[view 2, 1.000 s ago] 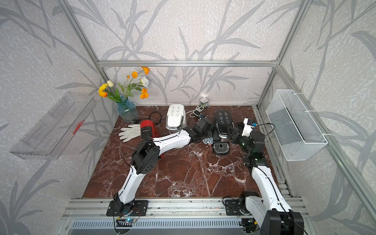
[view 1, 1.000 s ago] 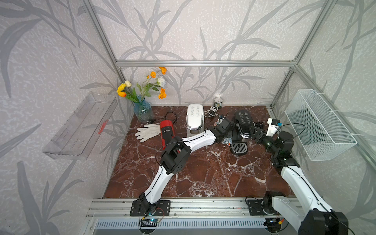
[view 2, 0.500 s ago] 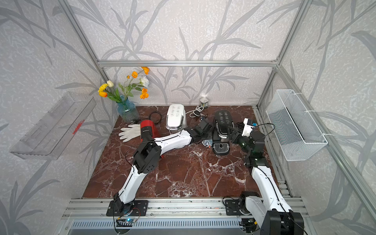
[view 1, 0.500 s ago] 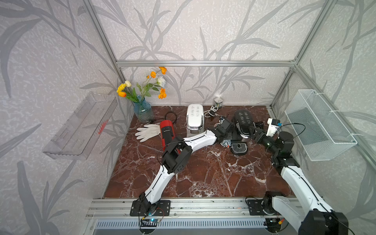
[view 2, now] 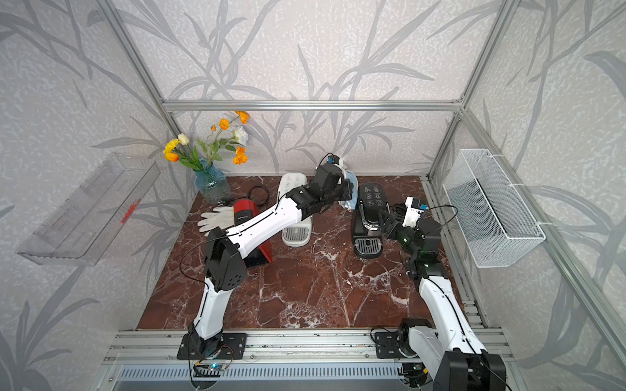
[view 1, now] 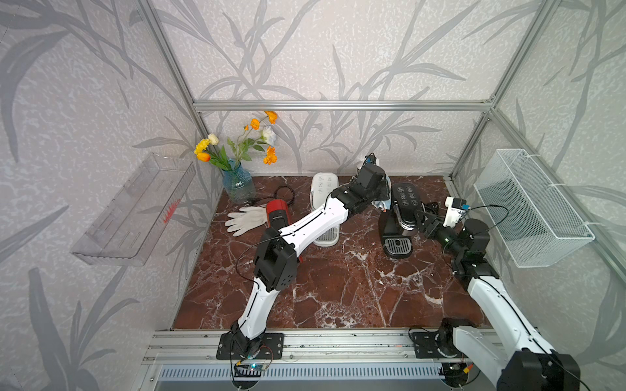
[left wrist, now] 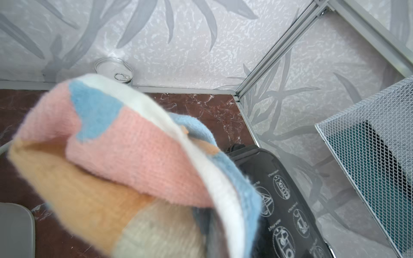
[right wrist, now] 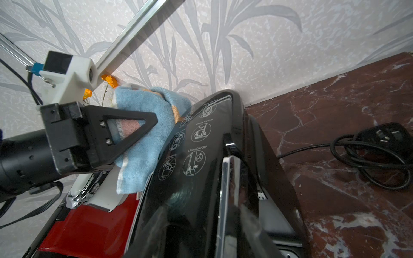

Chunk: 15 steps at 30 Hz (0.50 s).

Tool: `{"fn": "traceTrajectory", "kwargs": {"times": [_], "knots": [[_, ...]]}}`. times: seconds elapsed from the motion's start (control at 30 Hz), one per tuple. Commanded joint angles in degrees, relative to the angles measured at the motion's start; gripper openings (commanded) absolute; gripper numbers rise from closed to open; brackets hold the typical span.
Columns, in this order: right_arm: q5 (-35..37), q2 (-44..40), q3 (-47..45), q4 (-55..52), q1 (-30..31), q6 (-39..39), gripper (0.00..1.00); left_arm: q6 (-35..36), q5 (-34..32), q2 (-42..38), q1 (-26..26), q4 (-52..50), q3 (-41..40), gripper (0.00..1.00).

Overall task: Wipe the surface of a coffee machine
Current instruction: Wipe the dirt from the surface of the coffee machine.

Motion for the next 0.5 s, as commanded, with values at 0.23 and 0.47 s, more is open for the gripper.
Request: {"fn": "traceTrajectory", "kwargs": {"times": [0.23, 0.47], "knots": [[-3.5, 0.0, -0.4, -4.6, 0.8, -1.4, 0.51, -0.4, 6.7, 8.4, 0.2, -0.4, 0.2, 0.00], [-3.6, 0.1, -0.6, -4.5, 0.8, -1.5, 0.51, -2.4, 9.9, 10.1, 0.1, 1.2, -3.2, 0.00]]}}
